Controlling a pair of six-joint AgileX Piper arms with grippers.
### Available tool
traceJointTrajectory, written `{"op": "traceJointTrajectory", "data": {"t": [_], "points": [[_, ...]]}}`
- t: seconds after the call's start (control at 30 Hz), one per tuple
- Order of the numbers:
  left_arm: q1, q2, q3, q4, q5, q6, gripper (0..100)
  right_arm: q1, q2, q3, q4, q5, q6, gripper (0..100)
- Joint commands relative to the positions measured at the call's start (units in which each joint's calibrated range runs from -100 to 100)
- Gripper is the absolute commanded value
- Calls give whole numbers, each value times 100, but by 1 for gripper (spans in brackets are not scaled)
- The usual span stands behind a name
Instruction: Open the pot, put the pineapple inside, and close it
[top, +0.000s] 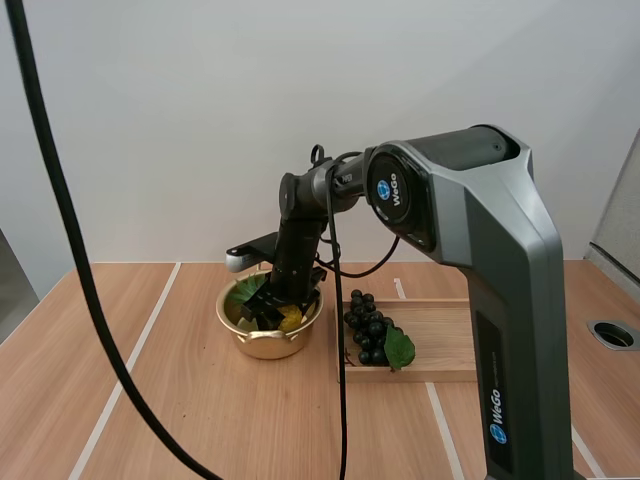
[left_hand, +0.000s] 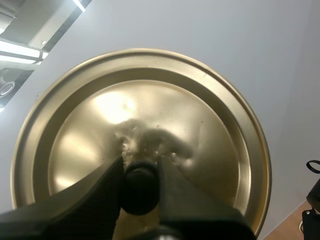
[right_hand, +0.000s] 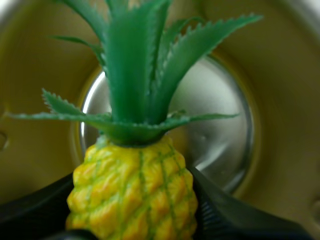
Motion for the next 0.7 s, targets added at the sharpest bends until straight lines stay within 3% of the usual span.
{"op": "traceJointTrajectory", "data": {"t": [0.0,0.37,0.4,0.47,0.53,0.57,0.67], "points": [[-23,-32,-62,0,-74,-39,0,3,-46,38,-75,-24,-49,0],[-23,-32,-62,0,105,-39,0,3,-46,38,-130,-57,-40,0],[-23,-32,-62,0,105,-39,0,3,-46,38,-153,-57,-30,4],[-23,-32,-62,0,115,-39,0,3,-46,38,-182,-57,-30,35],[-23,-32,-62,0,133,-39,0,3,-46,38,-193,-57,-30,88],[-23,-32,-62,0,153,-39,0,3,-46,38,-168,-57,-30,100],[-23,-32,-62,0,171,-39,0,3,-46,38,-6,-33,-51,100]]}}
